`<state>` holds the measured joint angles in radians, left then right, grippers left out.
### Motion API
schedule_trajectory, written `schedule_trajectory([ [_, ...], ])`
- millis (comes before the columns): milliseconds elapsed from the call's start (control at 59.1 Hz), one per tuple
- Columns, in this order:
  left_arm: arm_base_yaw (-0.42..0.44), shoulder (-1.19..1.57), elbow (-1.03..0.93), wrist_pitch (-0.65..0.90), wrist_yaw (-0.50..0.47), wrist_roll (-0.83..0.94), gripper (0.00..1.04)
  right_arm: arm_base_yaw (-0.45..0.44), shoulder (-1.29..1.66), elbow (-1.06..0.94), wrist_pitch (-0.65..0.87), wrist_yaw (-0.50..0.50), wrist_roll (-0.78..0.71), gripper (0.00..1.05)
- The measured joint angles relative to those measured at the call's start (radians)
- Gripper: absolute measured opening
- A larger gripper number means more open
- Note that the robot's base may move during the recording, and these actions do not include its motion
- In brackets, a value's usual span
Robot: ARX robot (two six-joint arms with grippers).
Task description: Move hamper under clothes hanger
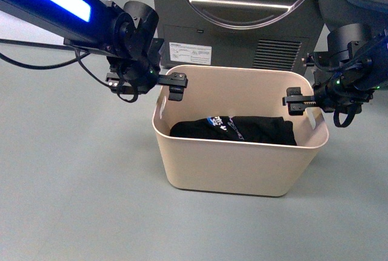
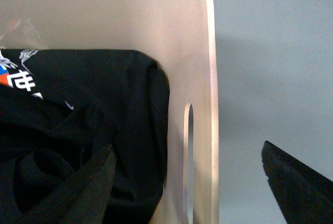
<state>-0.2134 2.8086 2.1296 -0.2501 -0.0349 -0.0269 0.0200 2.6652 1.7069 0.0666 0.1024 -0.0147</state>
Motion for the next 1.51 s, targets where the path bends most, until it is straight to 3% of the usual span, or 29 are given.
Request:
schedule_trajectory([
  [51,-0.002,0.008,0.009,0.002,-0.008,-0.006,0.84,0.000,0.013,0.004,-0.002,0.002,0.000,0.69],
  [525,-0.004,0.019,0.003,0.024,-0.014,-0.028,0.20,0.000,0.030,0.005,-0.002,0.018,0.005,0.06],
  [643,-0.008,0.014,-0.022,0.045,-0.017,-0.045,0.05,-0.002,0.030,0.003,0.008,0.013,0.013,0.03],
  [1507,0.002,-0.161,-0.196,0.102,-0.061,-0.073,0.04,0.006,-0.100,-0.126,0.072,-0.006,0.023,0.03],
])
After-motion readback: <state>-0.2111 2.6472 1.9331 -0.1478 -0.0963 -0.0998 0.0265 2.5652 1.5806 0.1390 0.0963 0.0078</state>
